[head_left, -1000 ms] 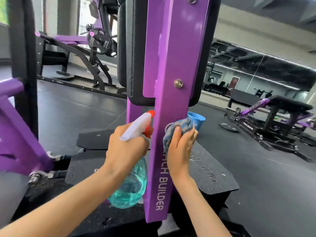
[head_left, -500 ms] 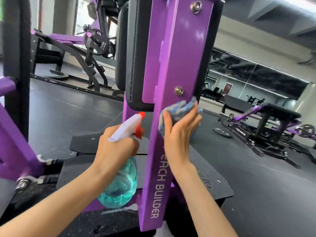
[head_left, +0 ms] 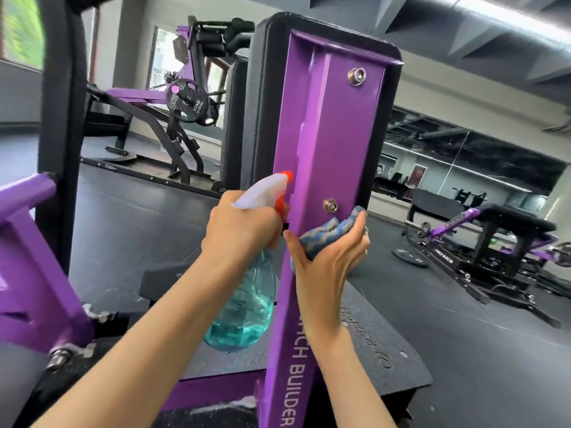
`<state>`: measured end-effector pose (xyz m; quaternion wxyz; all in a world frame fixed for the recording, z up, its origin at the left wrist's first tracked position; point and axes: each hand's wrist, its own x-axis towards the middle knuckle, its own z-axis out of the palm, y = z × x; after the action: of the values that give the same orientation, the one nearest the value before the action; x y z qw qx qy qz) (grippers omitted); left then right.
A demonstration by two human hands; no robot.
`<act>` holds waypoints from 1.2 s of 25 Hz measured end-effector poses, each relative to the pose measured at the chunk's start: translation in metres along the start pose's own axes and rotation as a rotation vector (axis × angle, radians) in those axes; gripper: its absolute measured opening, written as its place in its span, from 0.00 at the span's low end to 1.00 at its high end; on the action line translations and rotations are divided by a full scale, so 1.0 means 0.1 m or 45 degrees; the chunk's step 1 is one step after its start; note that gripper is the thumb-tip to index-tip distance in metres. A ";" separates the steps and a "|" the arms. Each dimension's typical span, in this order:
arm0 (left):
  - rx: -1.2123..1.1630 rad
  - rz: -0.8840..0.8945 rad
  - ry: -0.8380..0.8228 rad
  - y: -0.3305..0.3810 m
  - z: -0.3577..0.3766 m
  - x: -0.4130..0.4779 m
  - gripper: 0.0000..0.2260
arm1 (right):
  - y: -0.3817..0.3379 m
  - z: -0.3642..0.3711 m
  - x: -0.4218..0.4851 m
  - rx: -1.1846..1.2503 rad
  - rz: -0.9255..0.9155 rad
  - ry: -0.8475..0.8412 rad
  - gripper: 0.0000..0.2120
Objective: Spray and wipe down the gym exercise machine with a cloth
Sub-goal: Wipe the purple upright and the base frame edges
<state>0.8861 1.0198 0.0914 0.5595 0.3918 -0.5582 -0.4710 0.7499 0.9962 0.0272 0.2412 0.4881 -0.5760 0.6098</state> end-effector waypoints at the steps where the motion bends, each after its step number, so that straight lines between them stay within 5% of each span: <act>1: 0.005 0.022 -0.016 0.03 0.02 0.02 0.32 | 0.00 0.00 -0.07 0.003 0.009 0.008 0.49; 5: -0.010 0.090 -0.086 0.16 0.03 -0.02 0.26 | 0.10 -0.34 -0.08 0.183 0.145 -0.108 0.38; 8: 0.071 0.222 -0.213 0.22 -0.05 -0.04 0.26 | -0.25 -0.47 0.61 0.284 0.136 0.074 0.31; 13: 0.021 0.149 -0.097 0.39 -0.23 -0.07 0.27 | -1.03 0.01 1.17 0.022 0.269 0.000 0.43; 18: 0.011 0.158 -0.113 0.49 -0.37 -0.13 0.24 | -0.69 -0.16 0.91 -0.323 -0.222 -0.162 0.53; 24: -0.057 0.071 -0.183 0.42 -0.36 -0.09 0.27 | -1.17 -0.09 1.61 -0.218 0.113 0.021 0.53; 30: -0.057 0.015 -0.155 0.34 -0.34 -0.09 0.26 | -0.81 -0.06 0.75 -0.444 0.173 0.042 0.52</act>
<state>0.9240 1.0339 0.1192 0.5359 0.3463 -0.5829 -0.5031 0.7872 0.9996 0.1313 0.2897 0.3888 -0.7006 0.5235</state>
